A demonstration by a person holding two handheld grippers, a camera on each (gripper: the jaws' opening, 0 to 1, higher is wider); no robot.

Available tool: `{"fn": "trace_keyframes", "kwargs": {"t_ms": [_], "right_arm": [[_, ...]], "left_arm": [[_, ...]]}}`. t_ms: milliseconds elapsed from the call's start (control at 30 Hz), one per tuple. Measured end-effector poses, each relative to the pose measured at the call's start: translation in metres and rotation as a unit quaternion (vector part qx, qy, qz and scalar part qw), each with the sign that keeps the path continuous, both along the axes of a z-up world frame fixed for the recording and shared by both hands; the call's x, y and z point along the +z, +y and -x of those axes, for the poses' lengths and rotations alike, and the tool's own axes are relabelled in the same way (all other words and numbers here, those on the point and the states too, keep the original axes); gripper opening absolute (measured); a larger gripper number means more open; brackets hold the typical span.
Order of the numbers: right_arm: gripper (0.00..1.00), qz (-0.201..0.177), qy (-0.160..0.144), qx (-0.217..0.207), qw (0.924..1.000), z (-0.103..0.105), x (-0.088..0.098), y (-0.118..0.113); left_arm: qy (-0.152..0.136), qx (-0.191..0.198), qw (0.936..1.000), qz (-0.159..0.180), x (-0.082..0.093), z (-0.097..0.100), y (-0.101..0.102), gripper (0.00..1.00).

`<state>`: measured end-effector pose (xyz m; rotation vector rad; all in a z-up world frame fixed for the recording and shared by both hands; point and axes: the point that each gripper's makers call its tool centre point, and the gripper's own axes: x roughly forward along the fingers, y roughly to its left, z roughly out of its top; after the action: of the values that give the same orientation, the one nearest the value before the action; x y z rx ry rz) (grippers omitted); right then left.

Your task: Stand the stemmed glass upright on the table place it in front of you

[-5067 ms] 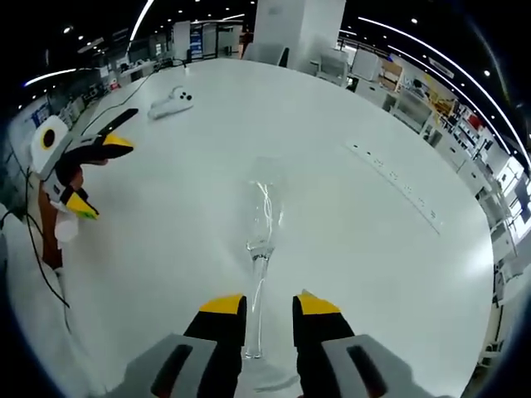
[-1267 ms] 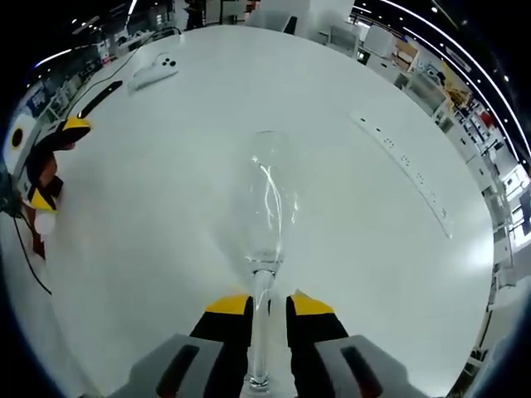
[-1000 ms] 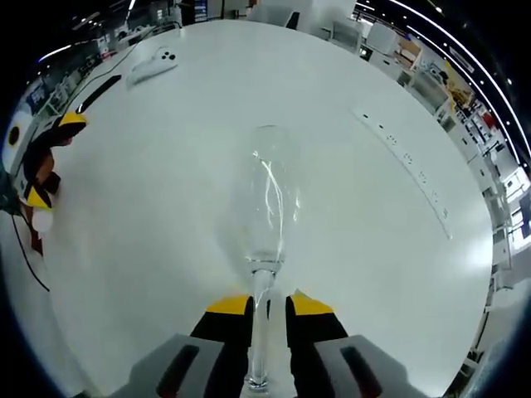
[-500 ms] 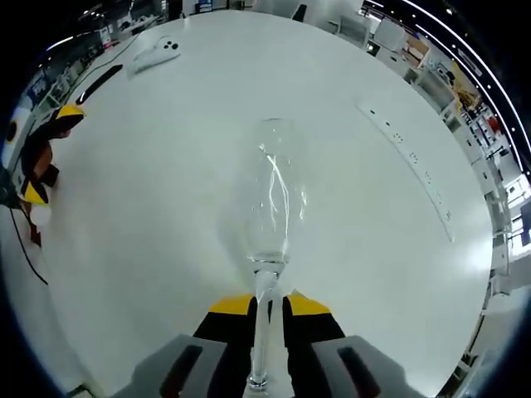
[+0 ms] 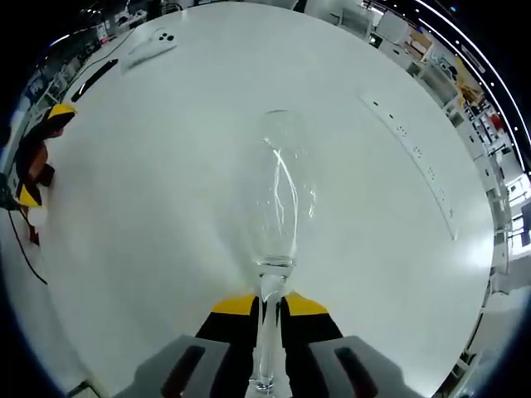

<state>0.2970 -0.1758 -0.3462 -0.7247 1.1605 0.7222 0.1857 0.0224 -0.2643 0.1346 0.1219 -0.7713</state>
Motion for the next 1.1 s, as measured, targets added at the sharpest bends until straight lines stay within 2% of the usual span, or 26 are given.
{"fn": "trace_keyframes", "kwargs": {"t_ms": [567, 1100], "right_arm": [[0.12, 0.013, 0.016, 0.002, 0.9998, -0.0013, -0.0023, 0.0017], [0.12, -0.006, 0.026, 0.006, 0.9996, 0.0074, -0.0036, 0.0035]], "left_arm": [[0.0, 0.001, 1.0, 0.002, 0.0011, -0.0007, 0.0012, 0.55], [-0.002, 0.001, 1.0, 0.003, 0.0015, -0.002, 0.0016, 0.54]]}}
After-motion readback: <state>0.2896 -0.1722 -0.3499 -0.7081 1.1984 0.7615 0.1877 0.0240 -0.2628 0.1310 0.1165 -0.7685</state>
